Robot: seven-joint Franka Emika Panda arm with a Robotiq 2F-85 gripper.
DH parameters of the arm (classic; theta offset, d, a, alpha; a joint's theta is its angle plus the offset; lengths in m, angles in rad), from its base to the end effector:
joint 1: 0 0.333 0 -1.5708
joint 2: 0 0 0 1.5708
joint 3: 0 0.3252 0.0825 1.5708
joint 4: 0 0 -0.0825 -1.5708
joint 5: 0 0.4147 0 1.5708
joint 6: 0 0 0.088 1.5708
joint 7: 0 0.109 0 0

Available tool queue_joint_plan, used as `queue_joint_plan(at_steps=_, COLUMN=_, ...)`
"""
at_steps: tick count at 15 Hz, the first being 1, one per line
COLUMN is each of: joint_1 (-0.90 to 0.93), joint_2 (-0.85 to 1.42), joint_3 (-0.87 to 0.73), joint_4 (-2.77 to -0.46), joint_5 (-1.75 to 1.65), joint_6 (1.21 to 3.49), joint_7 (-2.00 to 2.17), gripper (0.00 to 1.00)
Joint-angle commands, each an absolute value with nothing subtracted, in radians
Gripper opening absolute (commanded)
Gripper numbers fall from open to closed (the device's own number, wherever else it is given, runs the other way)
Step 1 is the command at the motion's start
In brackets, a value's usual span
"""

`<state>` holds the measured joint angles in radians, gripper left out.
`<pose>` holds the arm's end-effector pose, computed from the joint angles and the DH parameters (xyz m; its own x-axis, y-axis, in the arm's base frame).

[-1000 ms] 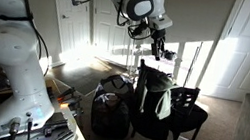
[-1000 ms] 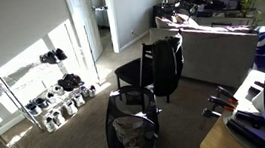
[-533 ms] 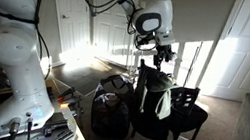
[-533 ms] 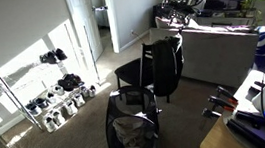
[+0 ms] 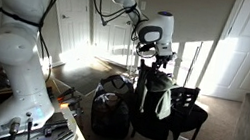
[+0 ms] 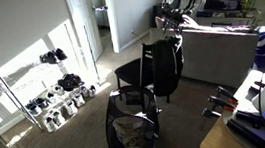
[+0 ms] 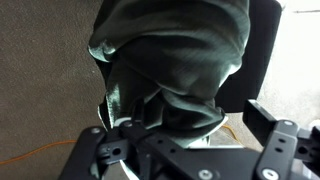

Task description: Remove the clothing from the back of the chair and put it in the laundry bag.

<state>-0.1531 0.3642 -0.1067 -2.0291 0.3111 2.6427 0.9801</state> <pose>0.6239 -0.1714 0.2765 0.0900 -0.9958 -0.0151 -0.9544 -0.0819 -0.2870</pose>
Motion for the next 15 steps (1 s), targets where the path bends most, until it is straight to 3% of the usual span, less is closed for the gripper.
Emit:
queue_joint_plan(at_steps=1, joint_1=-0.144, joint_2=0.402, joint_3=-0.123, joint_4=-1.997, joint_5=0.341, joint_6=2.580, joint_7=0.987, gripper=1.00)
queue_joint_plan(at_steps=5, joint_1=-0.140, joint_2=0.399, joint_3=-0.140, joint_4=-2.002, joint_5=0.331, joint_6=2.548, joint_7=0.992, gripper=1.00)
queue_joint_plan(at_steps=9, joint_1=-0.133, joint_2=0.372, joint_3=-0.160, joint_4=-2.021, joint_5=0.317, joint_6=2.565, joint_7=0.998, gripper=0.60)
queue_joint_plan(at_steps=15, joint_1=-0.131, joint_2=0.345, joint_3=-0.166, joint_4=-2.036, joint_5=0.322, joint_6=2.585, joint_7=0.996, gripper=0.20)
